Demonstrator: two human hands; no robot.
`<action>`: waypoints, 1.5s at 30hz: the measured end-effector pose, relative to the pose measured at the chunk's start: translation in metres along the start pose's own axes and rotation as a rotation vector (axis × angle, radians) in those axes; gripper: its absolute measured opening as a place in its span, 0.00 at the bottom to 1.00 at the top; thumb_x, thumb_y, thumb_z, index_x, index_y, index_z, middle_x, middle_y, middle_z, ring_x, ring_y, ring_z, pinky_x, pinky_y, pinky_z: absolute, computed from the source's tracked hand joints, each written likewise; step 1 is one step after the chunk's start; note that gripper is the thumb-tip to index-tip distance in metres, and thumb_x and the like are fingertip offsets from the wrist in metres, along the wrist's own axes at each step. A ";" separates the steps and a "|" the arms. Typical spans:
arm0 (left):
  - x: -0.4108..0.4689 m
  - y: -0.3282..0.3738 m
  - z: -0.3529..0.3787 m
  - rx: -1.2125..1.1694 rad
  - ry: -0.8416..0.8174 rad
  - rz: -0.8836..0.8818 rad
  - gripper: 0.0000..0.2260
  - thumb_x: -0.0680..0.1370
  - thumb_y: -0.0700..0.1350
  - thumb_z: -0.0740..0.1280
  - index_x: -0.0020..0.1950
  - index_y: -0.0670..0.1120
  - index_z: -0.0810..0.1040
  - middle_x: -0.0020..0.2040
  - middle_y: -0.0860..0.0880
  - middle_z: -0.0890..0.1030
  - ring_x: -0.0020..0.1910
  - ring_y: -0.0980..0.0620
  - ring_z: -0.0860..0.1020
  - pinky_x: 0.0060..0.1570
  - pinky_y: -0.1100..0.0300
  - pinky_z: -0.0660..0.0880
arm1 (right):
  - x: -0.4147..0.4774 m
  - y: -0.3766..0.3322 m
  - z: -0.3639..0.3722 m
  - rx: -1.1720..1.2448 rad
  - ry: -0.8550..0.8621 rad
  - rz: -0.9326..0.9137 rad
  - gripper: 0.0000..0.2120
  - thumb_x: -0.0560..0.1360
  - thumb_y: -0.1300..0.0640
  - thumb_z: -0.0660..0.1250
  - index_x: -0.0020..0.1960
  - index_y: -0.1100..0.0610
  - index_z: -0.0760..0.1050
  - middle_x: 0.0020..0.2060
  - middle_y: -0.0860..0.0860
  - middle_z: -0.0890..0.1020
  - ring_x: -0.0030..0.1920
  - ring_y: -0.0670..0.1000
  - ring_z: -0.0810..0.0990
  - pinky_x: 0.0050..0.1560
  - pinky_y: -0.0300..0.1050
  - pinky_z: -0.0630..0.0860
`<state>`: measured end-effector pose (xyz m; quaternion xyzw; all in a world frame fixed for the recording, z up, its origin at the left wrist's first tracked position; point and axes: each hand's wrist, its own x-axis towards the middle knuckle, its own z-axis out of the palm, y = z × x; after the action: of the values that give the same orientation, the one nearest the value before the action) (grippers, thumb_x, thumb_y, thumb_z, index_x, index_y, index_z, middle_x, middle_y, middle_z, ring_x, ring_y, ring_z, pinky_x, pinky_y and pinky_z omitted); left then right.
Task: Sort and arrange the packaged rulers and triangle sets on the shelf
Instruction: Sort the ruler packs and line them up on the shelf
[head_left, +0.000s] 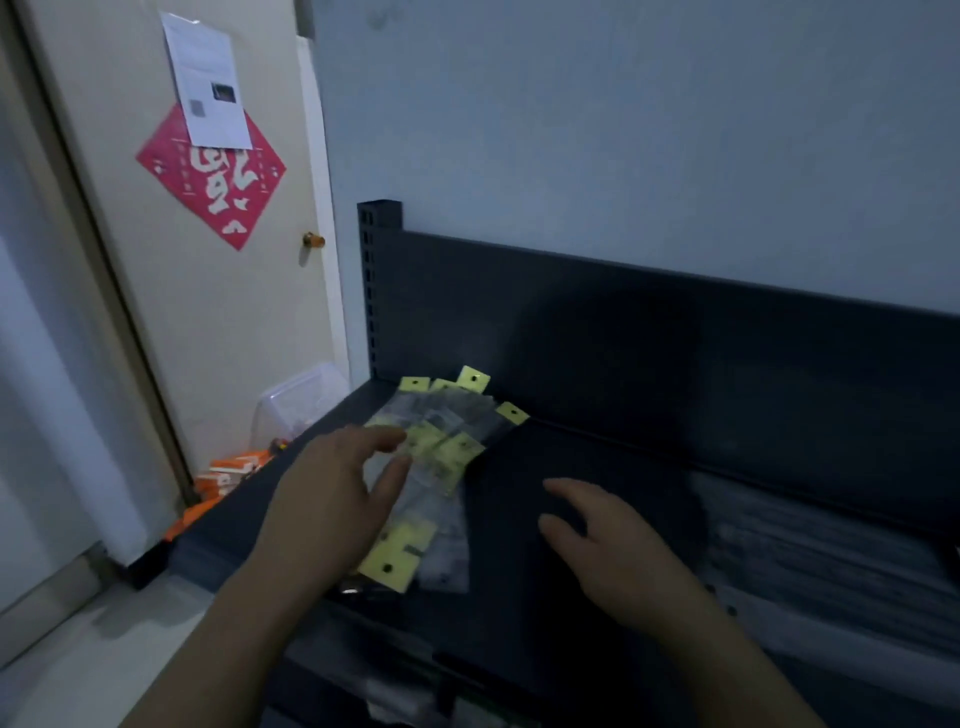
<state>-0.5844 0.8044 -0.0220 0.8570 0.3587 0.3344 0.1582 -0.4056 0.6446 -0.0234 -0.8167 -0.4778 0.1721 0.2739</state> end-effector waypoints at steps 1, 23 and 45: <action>0.012 -0.015 -0.004 0.036 -0.031 -0.014 0.12 0.77 0.51 0.67 0.59 0.50 0.80 0.55 0.52 0.81 0.54 0.52 0.78 0.51 0.60 0.72 | 0.012 -0.011 0.009 0.077 0.028 0.032 0.24 0.80 0.49 0.59 0.74 0.50 0.61 0.72 0.45 0.65 0.70 0.44 0.65 0.66 0.36 0.62; 0.077 -0.063 0.003 -0.355 -0.541 -0.107 0.07 0.78 0.46 0.66 0.45 0.45 0.81 0.42 0.46 0.83 0.40 0.50 0.82 0.39 0.59 0.76 | 0.094 -0.039 0.050 0.741 0.395 0.429 0.12 0.78 0.55 0.64 0.47 0.65 0.76 0.42 0.59 0.81 0.39 0.53 0.78 0.42 0.47 0.77; 0.073 -0.015 -0.003 -1.079 -0.406 -0.289 0.09 0.80 0.44 0.62 0.50 0.41 0.80 0.48 0.43 0.85 0.48 0.45 0.83 0.50 0.53 0.80 | 0.062 -0.064 0.023 1.059 0.210 0.195 0.07 0.77 0.60 0.65 0.46 0.63 0.79 0.38 0.56 0.83 0.37 0.52 0.81 0.37 0.45 0.79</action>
<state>-0.5557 0.8672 0.0059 0.6449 0.2139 0.2740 0.6807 -0.4319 0.7299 -0.0036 -0.6205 -0.2178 0.3312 0.6767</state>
